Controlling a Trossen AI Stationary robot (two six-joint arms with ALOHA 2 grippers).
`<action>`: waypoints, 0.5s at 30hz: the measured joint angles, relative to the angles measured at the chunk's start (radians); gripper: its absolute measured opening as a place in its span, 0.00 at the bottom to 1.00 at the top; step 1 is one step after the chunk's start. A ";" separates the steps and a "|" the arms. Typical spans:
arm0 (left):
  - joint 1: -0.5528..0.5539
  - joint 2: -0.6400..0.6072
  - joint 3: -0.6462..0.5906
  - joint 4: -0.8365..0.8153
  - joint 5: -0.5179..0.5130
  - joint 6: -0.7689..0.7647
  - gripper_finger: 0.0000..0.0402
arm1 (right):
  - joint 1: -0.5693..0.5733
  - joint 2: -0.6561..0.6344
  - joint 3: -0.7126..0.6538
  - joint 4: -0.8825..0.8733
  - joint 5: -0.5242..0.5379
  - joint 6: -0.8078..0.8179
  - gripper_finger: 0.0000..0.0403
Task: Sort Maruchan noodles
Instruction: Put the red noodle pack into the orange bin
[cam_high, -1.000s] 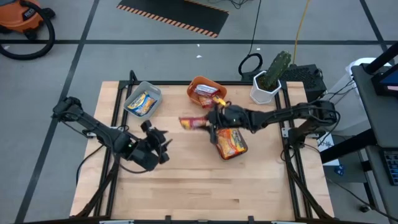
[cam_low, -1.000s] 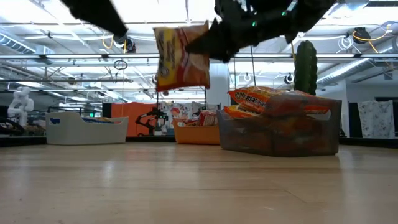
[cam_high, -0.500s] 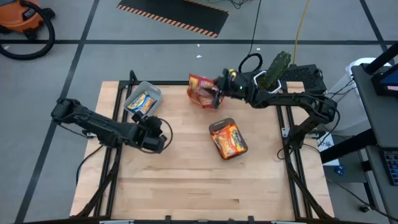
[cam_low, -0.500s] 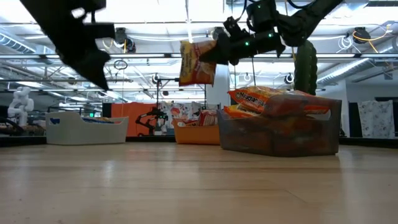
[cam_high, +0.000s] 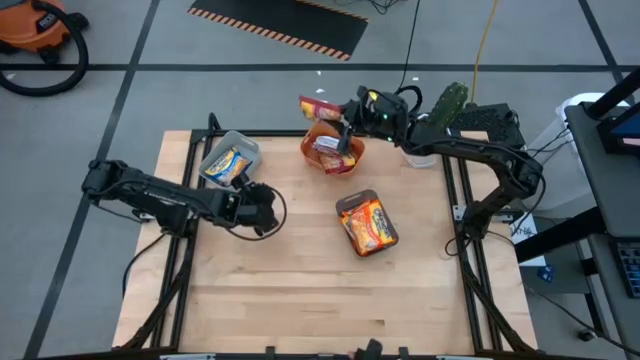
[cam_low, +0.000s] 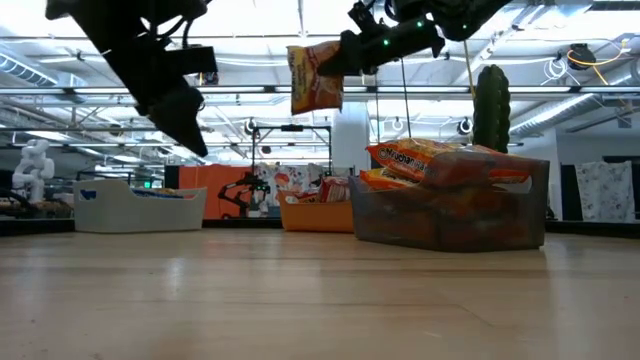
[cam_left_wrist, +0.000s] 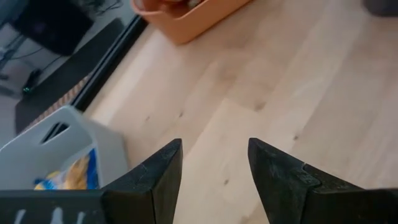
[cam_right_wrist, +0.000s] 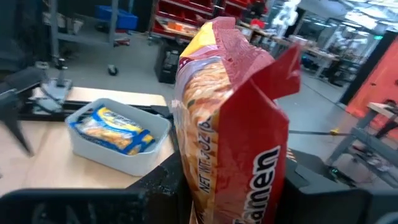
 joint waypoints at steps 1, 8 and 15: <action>0.006 0.000 0.000 0.017 0.017 0.022 0.48 | -0.002 0.000 0.001 -0.002 0.003 0.000 0.31; 0.017 0.000 0.000 0.070 0.081 0.125 0.48 | -0.033 0.025 0.001 -0.068 0.001 0.030 0.31; 0.016 0.000 0.000 0.190 0.151 0.255 0.48 | -0.083 0.129 0.023 -0.082 0.003 0.106 0.31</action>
